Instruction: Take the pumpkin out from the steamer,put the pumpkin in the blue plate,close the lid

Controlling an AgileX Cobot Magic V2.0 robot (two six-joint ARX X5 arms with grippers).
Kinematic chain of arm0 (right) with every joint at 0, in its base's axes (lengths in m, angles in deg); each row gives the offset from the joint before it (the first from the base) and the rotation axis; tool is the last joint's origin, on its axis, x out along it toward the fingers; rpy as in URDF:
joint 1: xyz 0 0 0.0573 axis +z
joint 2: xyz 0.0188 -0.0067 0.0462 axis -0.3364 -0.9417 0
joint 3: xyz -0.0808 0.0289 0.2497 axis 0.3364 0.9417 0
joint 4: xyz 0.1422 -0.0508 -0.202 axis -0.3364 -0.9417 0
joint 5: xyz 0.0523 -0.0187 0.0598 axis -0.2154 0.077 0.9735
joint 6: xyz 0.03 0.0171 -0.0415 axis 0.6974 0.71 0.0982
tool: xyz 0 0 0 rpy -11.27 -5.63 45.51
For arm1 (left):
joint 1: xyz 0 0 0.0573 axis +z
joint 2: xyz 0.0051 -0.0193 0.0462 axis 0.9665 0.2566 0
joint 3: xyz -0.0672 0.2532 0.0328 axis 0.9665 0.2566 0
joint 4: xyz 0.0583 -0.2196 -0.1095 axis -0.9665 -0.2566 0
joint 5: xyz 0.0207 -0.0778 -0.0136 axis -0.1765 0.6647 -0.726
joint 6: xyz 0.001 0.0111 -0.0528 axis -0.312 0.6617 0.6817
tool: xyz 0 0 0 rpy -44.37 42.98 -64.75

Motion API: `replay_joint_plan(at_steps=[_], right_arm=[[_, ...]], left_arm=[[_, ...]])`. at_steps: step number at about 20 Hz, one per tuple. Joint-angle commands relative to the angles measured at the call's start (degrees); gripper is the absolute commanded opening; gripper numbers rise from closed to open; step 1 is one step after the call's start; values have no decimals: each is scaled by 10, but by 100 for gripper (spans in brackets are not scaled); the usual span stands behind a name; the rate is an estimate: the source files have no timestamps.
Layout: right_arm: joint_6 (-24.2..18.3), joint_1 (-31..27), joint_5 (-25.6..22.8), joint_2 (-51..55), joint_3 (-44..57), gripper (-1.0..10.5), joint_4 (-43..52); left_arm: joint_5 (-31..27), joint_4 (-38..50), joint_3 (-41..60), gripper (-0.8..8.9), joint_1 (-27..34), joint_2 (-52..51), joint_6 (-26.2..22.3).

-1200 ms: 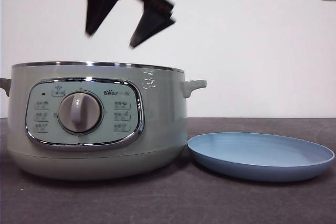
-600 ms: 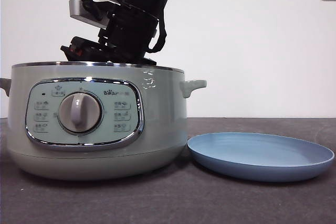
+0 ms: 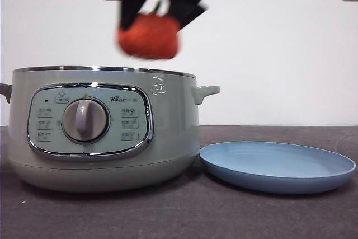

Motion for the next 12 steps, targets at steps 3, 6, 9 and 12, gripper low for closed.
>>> replay_joint_plan(at_steps=[3, 6, 9, 12], right_arm=[[121, -87, -30, 72, 8, -10, -133], [179, -108, -159, 124, 75, -10, -136], [209, -109, -242, 190, 174, -10, -88], [215, -109, -237, 261, 290, -9, 26]], left_arm=[[13, 44, -9, -9, 1, 13, -7], [28, 54, -9, -9, 1, 16, -7], [28, 58, -9, -9, 1, 18, -7], [38, 59, -9, -9, 1, 19, -7]])
